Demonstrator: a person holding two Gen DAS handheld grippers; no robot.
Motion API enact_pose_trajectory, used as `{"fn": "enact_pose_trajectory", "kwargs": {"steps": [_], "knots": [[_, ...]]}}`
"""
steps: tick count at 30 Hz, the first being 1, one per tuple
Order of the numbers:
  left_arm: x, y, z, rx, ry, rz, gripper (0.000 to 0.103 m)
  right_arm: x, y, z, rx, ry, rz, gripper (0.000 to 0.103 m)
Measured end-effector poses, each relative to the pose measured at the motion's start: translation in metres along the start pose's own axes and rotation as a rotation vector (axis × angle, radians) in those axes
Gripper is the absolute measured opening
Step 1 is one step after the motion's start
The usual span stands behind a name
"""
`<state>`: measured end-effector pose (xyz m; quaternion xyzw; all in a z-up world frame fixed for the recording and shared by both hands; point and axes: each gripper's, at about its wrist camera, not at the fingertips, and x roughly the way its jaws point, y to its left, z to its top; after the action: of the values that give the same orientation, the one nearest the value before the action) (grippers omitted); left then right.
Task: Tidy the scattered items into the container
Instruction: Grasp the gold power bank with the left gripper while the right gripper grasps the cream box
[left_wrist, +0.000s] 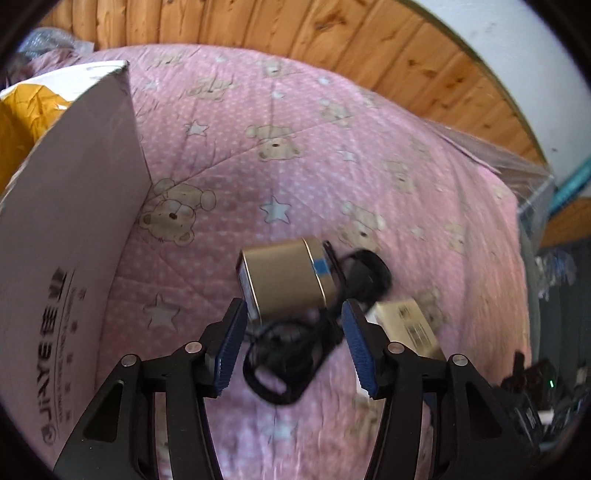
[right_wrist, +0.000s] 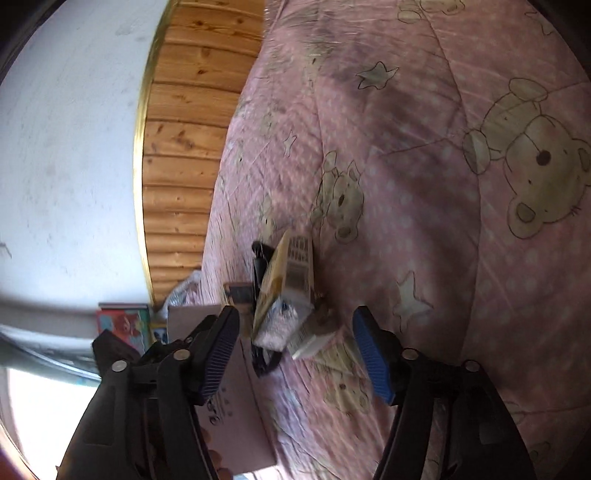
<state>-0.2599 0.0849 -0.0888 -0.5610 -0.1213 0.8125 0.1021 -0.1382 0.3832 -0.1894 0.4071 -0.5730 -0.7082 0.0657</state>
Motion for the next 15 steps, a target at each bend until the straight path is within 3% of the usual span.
{"fn": "enact_pose_trajectory", "kwargs": {"steps": [6, 15], "knots": [[0.019, -0.003, 0.012, -0.018, 0.000, 0.021, 0.064, 0.010, 0.010, 0.007, 0.035, -0.007, -0.032, 0.073], [0.037, -0.004, 0.018, -0.006, 0.015, 0.094, 0.063, 0.036, 0.028, 0.011, -0.016, 0.028, -0.150, 0.072]]}}
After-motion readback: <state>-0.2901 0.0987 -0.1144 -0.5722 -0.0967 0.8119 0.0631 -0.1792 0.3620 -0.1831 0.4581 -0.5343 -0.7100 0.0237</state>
